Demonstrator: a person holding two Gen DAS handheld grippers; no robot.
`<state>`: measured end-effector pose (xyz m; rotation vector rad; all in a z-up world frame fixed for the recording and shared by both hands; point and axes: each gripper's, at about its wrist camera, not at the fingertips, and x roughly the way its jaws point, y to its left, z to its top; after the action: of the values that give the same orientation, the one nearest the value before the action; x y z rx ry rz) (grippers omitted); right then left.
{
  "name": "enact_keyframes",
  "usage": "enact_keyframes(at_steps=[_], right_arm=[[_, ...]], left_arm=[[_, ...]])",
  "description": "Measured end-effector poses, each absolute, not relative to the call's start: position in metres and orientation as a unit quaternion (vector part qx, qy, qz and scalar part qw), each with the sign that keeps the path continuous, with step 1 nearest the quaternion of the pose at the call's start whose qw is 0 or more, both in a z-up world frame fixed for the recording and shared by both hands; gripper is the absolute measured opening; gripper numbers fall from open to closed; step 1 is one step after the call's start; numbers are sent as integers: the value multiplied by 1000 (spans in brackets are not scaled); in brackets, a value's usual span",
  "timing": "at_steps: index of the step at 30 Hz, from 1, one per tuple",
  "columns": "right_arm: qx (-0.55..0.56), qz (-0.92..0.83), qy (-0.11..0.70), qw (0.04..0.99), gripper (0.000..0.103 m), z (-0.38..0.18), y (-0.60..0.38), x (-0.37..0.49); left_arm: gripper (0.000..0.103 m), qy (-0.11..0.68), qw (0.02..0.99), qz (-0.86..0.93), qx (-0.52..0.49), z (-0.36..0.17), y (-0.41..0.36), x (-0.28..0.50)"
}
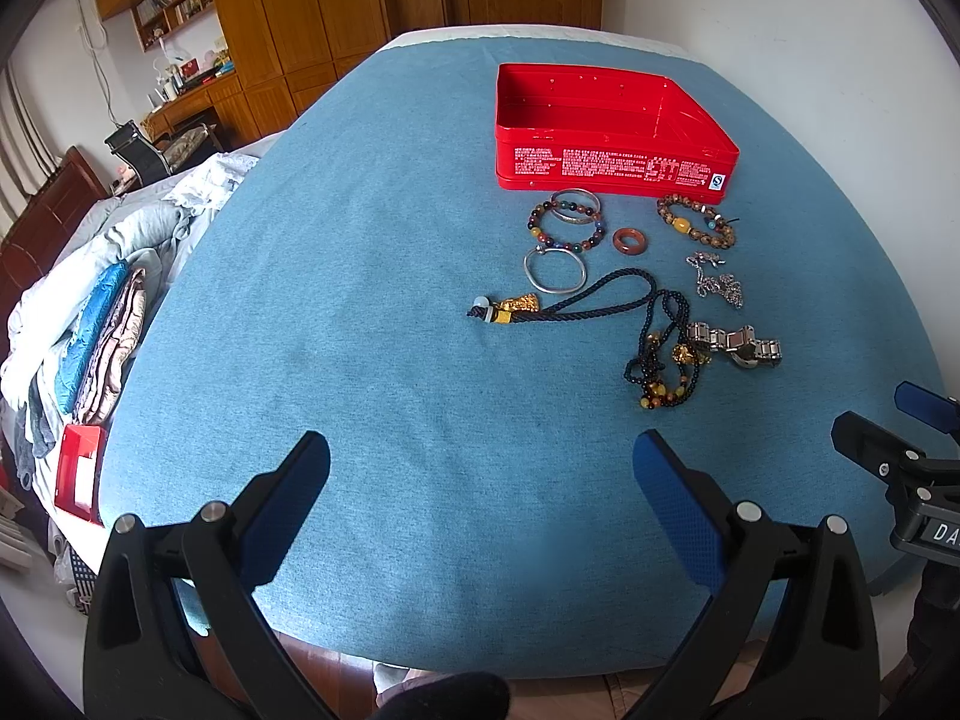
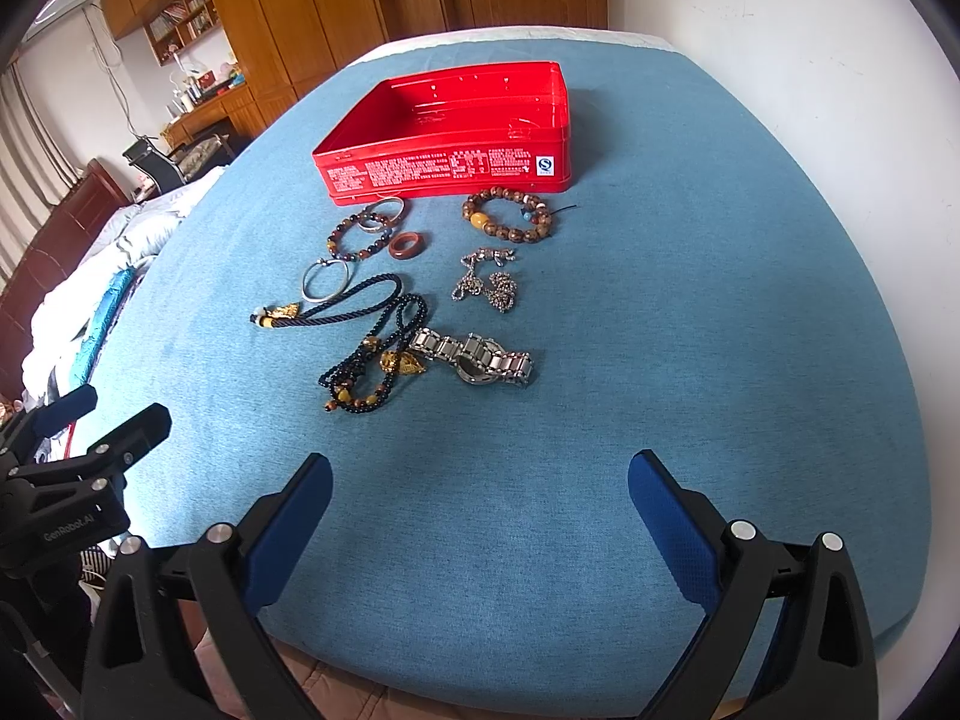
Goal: Organize jewelry
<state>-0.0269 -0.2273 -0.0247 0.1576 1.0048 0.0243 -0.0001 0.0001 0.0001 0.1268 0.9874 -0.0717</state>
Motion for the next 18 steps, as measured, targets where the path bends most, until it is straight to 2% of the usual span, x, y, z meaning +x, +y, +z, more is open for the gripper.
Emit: enact_keyframes(at_steps=[18], right_arm=[[76, 13, 481, 873, 99, -25, -226, -26]], left_arm=[[100, 474, 878, -35, 60, 0, 0, 0]])
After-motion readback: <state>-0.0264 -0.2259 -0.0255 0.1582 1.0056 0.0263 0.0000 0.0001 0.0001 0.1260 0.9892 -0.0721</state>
